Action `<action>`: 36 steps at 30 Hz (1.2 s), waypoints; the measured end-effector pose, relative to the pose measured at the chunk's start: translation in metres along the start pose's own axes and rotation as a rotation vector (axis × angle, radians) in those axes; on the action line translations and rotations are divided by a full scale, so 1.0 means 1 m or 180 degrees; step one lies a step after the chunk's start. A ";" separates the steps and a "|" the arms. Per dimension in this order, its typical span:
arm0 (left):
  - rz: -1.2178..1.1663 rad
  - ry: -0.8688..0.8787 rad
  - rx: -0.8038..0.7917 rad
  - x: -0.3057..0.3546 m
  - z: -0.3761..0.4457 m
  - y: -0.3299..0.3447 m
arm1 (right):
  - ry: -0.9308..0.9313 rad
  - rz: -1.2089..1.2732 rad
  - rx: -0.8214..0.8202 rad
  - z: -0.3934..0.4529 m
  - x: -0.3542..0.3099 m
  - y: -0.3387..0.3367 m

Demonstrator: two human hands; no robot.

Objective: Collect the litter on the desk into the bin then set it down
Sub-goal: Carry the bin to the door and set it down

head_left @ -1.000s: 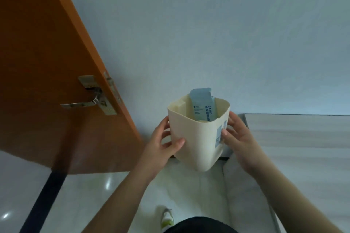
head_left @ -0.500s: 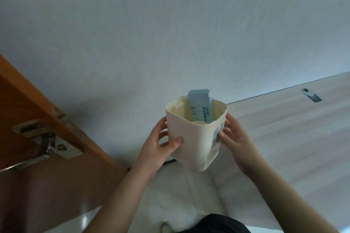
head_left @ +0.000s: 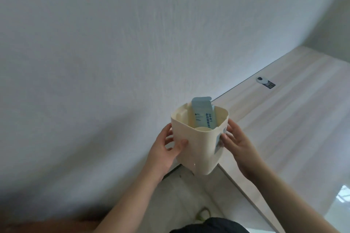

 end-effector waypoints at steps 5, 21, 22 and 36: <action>0.0159 -0.0078 -0.0104 0.009 0.047 0.038 | 0.0147 -0.0096 0.0309 0.038 0.005 -0.022; 0.0573 -0.0301 -0.0850 -0.026 0.138 0.130 | 0.1268 0.0163 0.1055 0.113 0.047 -0.073; 0.0579 -0.0344 -0.0944 -0.028 0.145 0.135 | 0.1339 0.0272 0.1136 0.116 0.052 -0.074; 0.0424 -0.1427 -0.1641 -0.067 0.209 0.159 | 0.1936 0.0897 0.1870 0.165 0.101 -0.067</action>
Point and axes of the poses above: each hand's wrist, its own z-axis towards the middle knuckle, its own y-axis out of the palm, x = y × z, the point moved 5 cm from there along z, towards the middle knuckle, and after that the axes turned 9 degrees about x, right-handed, at the moved point
